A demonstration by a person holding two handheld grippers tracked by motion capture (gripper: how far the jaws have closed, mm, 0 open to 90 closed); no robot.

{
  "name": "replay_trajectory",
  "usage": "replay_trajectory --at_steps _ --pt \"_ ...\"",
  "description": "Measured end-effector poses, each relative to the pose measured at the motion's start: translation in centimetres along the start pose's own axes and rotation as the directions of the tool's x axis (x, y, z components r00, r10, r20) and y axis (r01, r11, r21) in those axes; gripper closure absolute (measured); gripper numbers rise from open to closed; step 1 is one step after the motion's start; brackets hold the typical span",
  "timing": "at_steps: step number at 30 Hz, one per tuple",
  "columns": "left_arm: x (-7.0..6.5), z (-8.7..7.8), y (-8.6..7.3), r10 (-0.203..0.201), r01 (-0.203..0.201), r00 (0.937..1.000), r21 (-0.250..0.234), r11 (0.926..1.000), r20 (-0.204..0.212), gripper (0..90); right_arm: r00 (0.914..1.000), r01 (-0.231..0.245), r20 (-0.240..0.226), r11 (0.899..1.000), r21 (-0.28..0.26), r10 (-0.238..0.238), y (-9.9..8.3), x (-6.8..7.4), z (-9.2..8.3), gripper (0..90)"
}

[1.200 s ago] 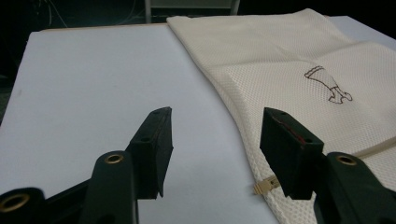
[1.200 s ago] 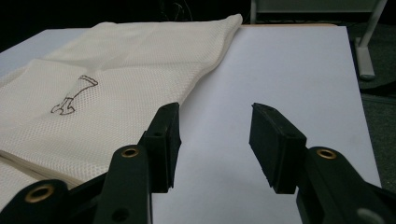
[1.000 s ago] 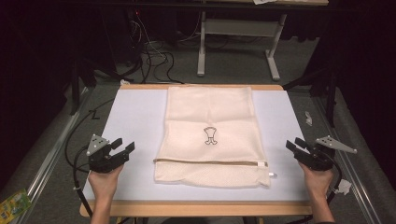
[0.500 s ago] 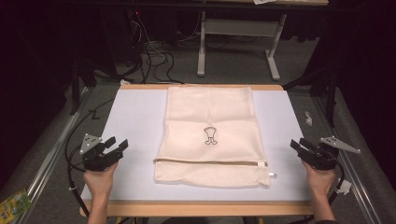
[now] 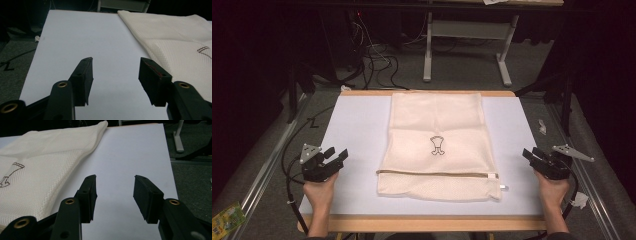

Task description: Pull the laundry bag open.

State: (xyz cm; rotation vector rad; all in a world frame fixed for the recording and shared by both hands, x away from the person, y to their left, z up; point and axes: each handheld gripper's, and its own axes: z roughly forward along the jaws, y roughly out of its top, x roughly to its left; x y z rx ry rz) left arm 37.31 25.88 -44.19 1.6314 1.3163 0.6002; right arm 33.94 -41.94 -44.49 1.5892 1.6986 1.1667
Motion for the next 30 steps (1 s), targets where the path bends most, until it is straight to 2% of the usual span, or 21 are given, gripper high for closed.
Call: replay_trajectory --at_steps 8,20,23,30 --pt "0.2 1.3 -0.5 -0.01 0.01 0.9999 0.021 0.9997 -0.009 45.5 0.9999 0.007 0.011 1.0 0.029 -0.007 -0.1 0.1 1.1 54.2" --pt "0.3 2.7 -0.9 -0.016 0.017 0.9996 0.025 0.9996 -0.025 45.5 0.9993 0.013 0.033 0.999 0.05 -0.014 -0.6 0.2 2.2 54.2" --pt "0.4 3.1 -1.0 -0.02 0.021 0.9993 0.027 0.9994 -0.031 45.5 0.9989 0.029 0.036 0.998 0.054 -0.031 -0.7 0.3 2.4 54.2" --pt "0.1 4.0 -1.3 -0.008 0.009 0.9994 0.043 0.999 -0.033 45.2 0.9987 0.026 0.042 0.998 0.057 -0.028 -0.8 0.3 2.8 54.0"
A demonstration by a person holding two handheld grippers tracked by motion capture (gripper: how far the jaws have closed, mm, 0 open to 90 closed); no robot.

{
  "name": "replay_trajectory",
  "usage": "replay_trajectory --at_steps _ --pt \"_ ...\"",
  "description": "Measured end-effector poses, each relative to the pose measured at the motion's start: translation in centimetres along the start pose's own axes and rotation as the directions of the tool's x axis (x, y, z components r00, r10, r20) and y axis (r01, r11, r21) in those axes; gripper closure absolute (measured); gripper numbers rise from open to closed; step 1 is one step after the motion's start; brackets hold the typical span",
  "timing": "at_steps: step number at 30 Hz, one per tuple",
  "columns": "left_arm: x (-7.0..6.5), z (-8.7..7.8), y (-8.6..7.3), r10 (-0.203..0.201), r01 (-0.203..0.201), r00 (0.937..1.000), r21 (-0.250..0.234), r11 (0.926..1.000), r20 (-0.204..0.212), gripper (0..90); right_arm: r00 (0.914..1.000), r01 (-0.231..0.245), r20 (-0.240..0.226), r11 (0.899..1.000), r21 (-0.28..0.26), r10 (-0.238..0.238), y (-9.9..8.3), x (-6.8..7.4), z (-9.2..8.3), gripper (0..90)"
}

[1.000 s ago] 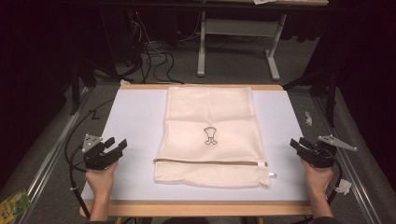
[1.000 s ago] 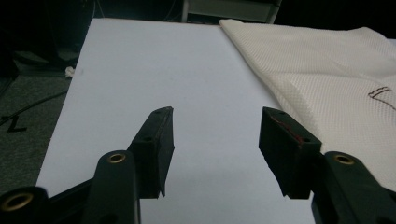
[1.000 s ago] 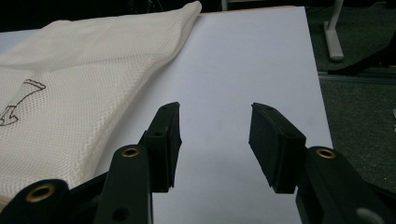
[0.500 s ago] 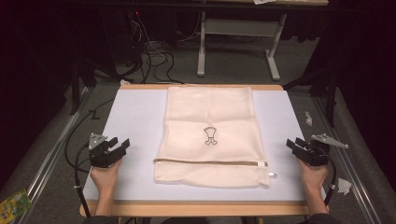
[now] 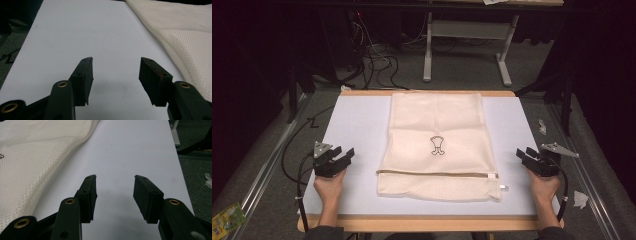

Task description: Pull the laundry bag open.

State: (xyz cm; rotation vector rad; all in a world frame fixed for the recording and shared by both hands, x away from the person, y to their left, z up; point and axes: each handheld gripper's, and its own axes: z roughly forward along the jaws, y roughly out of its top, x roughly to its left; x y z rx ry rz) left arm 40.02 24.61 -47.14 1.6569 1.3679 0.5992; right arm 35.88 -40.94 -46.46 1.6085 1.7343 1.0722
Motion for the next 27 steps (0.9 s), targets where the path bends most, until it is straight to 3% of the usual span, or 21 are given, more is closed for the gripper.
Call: replay_trajectory --at_steps 10,15,21,27 --pt "-0.3 0.7 -0.6 0.018 -0.018 0.9998 0.008 0.9998 -0.007 44.6 1.0 -0.008 0.0 1.0 -0.011 0.008 -0.6 -0.2 0.2 53.4" --pt "-0.7 0.8 -0.8 0.049 -0.049 0.9988 0.011 0.9987 -0.004 44.4 0.9996 0.025 0.01 1.0 -0.002 -0.025 -0.8 0.1 0.4 52.7" --pt "-0.6 0.7 -1.1 0.03 -0.03 0.9996 -0.013 0.9995 -0.002 43.1 0.9981 0.06 0.015 0.998 -0.003 -0.06 -0.9 0.5 0.3 51.5" --pt "-1.0 0.7 -1.2 0.08 -0.081 0.9967 -0.014 0.9967 -0.014 42.3 0.9989 0.043 0.019 0.999 -0.023 -0.043 -1.0 0.4 0.1 48.5"
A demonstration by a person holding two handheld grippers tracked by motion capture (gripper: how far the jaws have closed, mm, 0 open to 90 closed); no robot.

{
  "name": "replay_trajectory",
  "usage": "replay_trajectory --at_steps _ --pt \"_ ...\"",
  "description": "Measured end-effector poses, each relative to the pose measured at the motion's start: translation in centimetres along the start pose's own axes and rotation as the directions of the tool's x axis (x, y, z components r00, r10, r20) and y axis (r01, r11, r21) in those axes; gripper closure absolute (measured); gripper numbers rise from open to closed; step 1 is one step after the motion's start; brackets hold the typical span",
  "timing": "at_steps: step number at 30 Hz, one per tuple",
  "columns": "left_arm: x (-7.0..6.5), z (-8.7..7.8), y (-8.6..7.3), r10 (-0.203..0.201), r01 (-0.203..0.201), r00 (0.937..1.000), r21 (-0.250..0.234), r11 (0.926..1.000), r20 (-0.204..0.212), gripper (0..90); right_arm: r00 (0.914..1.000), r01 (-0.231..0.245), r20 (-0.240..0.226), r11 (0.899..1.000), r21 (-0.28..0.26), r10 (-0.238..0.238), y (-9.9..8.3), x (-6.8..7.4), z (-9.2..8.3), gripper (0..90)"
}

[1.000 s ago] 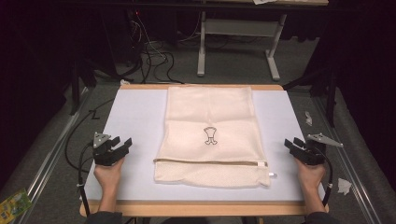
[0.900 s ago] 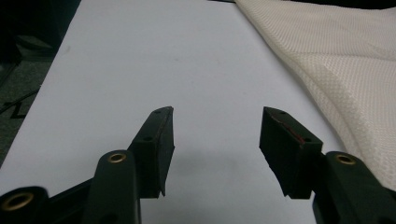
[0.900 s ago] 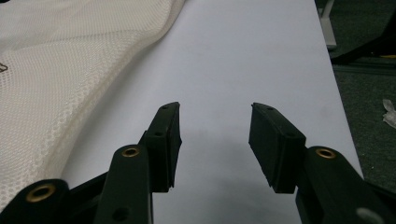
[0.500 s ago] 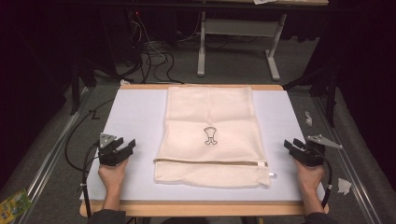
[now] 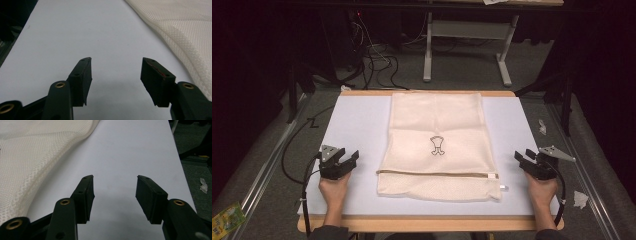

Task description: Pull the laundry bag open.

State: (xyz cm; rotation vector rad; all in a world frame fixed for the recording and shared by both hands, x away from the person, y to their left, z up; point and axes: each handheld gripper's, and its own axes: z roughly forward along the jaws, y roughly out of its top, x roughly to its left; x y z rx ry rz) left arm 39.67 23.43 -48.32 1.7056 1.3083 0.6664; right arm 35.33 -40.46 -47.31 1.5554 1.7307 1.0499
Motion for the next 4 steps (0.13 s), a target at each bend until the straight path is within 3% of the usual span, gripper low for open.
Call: replay_trajectory --at_steps 4 --pt "-0.12 0.09 0.03 0.01 -0.01 0.9999 0.009 0.9999 0.0 41.9 1.0 0.008 0.0 1.0 -0.003 -0.008 -0.03 0.05 -0.01 46.3"
